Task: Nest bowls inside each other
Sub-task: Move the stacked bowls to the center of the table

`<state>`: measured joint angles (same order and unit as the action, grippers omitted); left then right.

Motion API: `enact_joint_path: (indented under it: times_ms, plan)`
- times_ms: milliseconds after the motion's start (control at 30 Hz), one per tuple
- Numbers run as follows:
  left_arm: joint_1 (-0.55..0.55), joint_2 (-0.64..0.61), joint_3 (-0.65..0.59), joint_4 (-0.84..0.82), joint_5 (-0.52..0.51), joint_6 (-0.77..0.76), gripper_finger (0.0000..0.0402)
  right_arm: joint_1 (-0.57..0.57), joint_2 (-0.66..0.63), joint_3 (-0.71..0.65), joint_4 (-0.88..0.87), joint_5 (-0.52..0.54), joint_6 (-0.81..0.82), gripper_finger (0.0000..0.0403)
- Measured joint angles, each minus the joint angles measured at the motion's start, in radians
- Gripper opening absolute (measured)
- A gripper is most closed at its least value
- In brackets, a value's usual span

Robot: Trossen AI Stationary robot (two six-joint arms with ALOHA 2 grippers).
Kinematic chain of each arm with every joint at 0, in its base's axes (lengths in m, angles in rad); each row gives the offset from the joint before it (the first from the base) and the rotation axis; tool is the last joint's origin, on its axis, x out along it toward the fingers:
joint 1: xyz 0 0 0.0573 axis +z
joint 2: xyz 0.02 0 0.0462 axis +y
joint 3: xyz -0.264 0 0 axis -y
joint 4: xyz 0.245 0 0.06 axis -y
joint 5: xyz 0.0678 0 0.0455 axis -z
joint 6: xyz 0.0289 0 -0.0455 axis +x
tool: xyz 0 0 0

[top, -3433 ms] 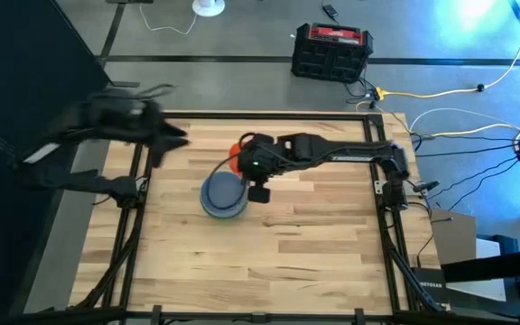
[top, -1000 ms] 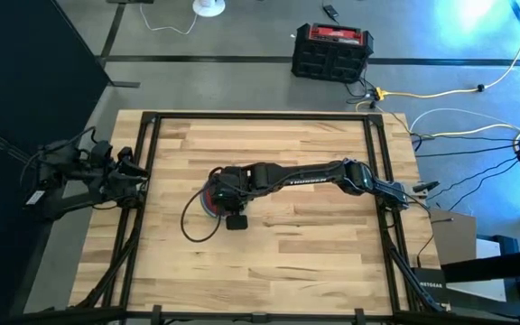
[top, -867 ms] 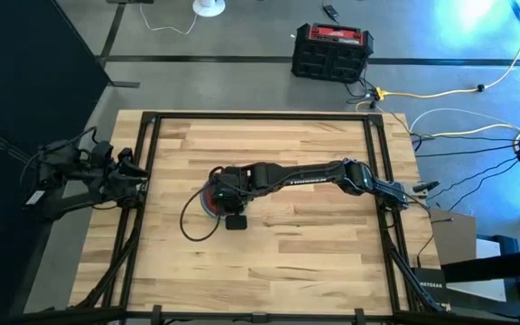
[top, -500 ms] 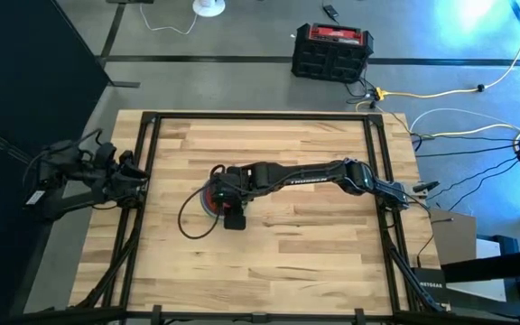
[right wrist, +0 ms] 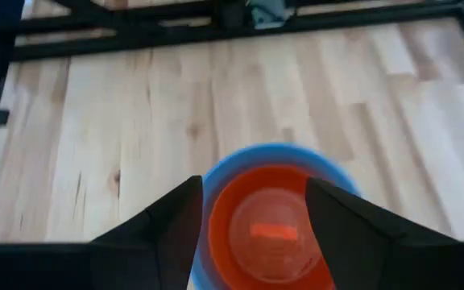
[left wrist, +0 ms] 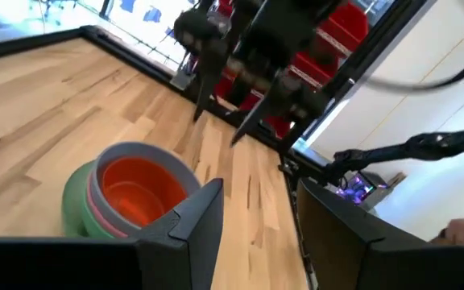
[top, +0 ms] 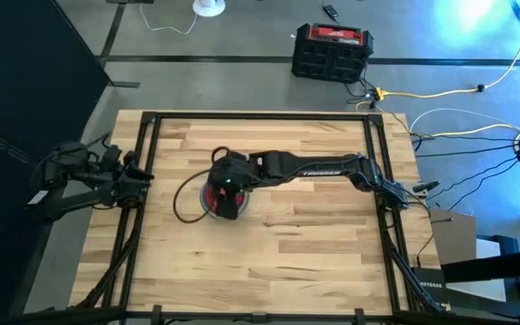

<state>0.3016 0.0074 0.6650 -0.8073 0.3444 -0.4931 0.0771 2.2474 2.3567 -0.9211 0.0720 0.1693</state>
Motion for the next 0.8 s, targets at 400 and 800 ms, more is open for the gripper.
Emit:
enact_joint_path:
  times_ms: [400,800]
  plan:
    - [0.000,0.000,-0.138,0.085,0.052,0.050,0.0142,-0.044,-0.080,-0.004,0.154,0.038,0.007,0.0204]
    - [-0.001,0.000,-0.170,0.094,0.067,0.072,0.0142,-0.060,-0.170,-0.053,0.246,0.026,-0.006,0.0176]
